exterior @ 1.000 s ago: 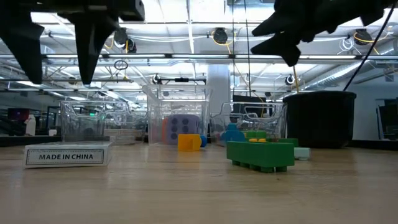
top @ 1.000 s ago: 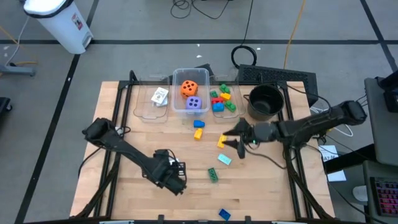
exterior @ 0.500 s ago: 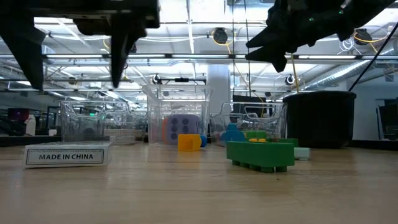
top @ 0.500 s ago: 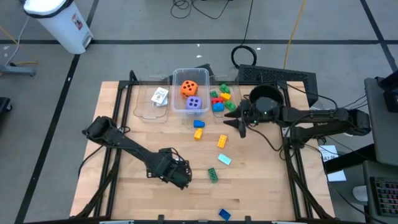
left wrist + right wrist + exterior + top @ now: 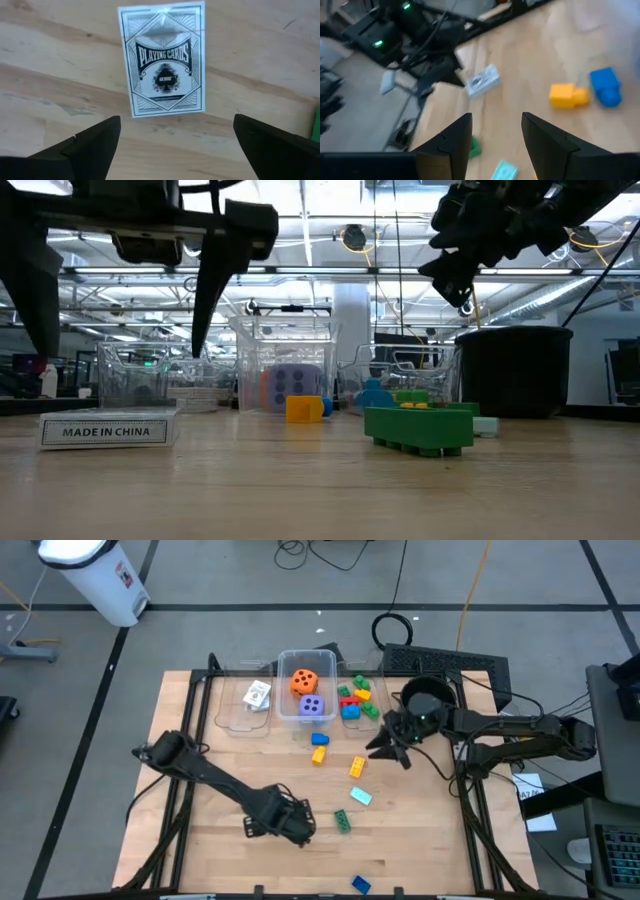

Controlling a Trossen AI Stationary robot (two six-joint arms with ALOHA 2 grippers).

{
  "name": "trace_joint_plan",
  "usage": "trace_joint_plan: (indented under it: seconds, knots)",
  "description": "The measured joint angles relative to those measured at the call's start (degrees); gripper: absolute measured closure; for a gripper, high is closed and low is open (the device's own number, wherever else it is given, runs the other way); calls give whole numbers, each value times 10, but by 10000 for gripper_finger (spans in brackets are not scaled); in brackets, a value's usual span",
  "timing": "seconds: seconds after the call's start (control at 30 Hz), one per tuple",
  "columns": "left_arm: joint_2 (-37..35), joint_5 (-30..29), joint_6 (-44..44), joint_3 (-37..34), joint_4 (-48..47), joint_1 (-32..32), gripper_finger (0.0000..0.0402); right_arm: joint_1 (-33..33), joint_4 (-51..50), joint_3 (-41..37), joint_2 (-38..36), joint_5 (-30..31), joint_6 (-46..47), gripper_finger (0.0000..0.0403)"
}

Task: Pick & Place Toys
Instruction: Put the black deck of cards into the left transparent bin

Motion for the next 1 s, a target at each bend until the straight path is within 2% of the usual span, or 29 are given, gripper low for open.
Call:
trace_joint_plan:
  seconds: [0.17,0.6,0.77,1.0]
  knots:
    - [10,1,-1,0,2,12,7,0,-33,0,0,-27,-2,243]
    - [10,16,0,0,-40,35,7,0,-34,0,0,-28,-9,244]
    - [10,36,-2,-37,-4,35,7,0,-33,0,0,-26,-15,247]
    - [10,35,-7,-66,35,38,7,0,-33,0,0,-25,-16,248]
